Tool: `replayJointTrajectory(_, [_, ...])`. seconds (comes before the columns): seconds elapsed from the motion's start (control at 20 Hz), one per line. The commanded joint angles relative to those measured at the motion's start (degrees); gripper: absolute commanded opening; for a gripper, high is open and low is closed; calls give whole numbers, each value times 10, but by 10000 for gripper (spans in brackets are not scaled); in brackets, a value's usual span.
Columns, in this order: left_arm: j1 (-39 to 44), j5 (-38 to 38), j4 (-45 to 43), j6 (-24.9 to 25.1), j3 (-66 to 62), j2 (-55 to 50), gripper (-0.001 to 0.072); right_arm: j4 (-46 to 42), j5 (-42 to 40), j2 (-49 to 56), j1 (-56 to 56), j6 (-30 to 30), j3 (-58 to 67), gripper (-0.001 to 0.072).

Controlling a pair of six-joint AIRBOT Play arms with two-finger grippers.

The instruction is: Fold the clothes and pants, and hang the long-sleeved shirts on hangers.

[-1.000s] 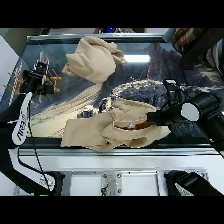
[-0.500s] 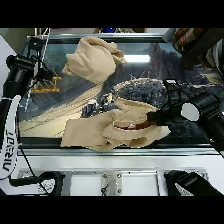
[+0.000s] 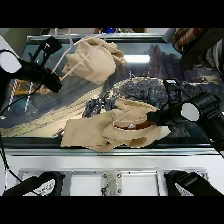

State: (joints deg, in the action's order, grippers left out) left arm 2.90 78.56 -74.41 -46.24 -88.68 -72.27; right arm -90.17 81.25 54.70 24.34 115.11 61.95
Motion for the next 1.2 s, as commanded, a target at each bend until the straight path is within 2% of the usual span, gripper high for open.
replayJointTrajectory(0.0, [-48, 81, 174, 129, -1, 17, 25, 0, 0, 0, 0, 0, 0, 26])
replayJointTrajectory(0.2, [-60, 100, 172, 141, 0, 18, 25, 0, 0, 0, 0, 0, 0, 26])
replayJointTrajectory(0.35, [-60, 162, 172, 302, 0, 18, 24, 0, 0, 0, 0, 0, 0, 26])
replayJointTrajectory(0.5, [-61, 213, 171, 372, 0, 18, 24, 0, 0, 0, 0, 0, 0, 26])
replayJointTrajectory(0.75, [-60, 250, 175, 399, 0, 18, 24, 0, 0, 0, 0, 0, 0, 26])
replayJointTrajectory(1.0, [-60, 245, 178, 401, 9, 18, 25, 9, 2, 0, 0, 0, 0, 26])
replayJointTrajectory(1.15, [-60, 244, 191, 403, 71, 18, 25, 19, 16, -1, 0, -30, 13, 26])
